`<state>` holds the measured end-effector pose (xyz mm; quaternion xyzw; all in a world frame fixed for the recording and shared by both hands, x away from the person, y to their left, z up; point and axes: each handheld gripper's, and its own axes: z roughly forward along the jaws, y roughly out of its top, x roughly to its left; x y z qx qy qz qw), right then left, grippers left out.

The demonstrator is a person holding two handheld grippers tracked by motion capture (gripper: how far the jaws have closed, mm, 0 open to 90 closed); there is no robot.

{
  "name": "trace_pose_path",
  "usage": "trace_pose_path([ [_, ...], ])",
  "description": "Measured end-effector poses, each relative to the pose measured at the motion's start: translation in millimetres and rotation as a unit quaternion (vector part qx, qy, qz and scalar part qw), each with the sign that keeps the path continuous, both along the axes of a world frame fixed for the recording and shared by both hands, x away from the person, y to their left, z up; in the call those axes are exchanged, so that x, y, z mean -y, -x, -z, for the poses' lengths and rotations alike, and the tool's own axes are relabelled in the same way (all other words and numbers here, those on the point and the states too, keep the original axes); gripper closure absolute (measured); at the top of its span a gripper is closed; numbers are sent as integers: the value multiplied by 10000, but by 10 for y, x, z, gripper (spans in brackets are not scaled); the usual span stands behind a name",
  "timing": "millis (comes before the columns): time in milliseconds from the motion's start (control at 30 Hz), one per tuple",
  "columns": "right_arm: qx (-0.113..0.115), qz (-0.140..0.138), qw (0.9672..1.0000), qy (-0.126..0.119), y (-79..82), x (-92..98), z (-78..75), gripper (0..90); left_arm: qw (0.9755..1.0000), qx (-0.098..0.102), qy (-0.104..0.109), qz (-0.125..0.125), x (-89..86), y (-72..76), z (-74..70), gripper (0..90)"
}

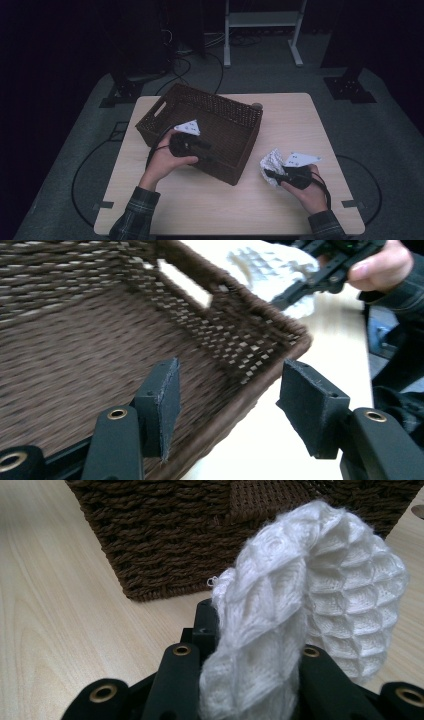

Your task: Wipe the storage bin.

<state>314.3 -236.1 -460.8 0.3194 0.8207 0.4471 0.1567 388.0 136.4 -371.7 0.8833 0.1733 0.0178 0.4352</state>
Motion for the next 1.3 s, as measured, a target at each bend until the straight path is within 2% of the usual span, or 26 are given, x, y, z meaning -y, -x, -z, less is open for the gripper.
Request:
trace_pose_path([
  [100, -11, 8, 10000, -2, 0, -1, 1, 740, 9998, 87, 41, -154, -161, -39, -10, 406],
  [233, 3, 0, 10000, 11, -2, 0, 2, 740, 9994, 167, -37, -314, -344, -89, -6, 404],
  [367, 8, -7, 10000, 14, -4, 0, 3, 740, 9988, 146, -44, -467, -529, -143, 22, 400],
  [600, 10, -10, 10000, 17, -9, -3, 10, 740, 9978, 99, -64, -658, -747, -224, 107, 389],
  [700, -8, -3, 10000, 25, -6, -3, 12, 740, 9979, 87, -128, -626, -769, -253, 152, 387],
  [867, -14, 14, 10000, 10, -7, -1, 14, 740, 9982, 132, -21, -589, -765, -268, 215, 373],
  [1033, -16, 35, 10000, 5, -9, 9, 12, 740, 9978, 273, -226, -563, -708, -237, 221, 408],
  [1200, -14, 42, 10000, 11, -10, 10, 13, 740, 9982, 228, -315, -452, -654, -186, 208, 441],
  [1300, -5, 37, 10000, 25, -14, 12, 14, 740, 9987, 187, -360, -318, -595, -144, 199, 497],
])
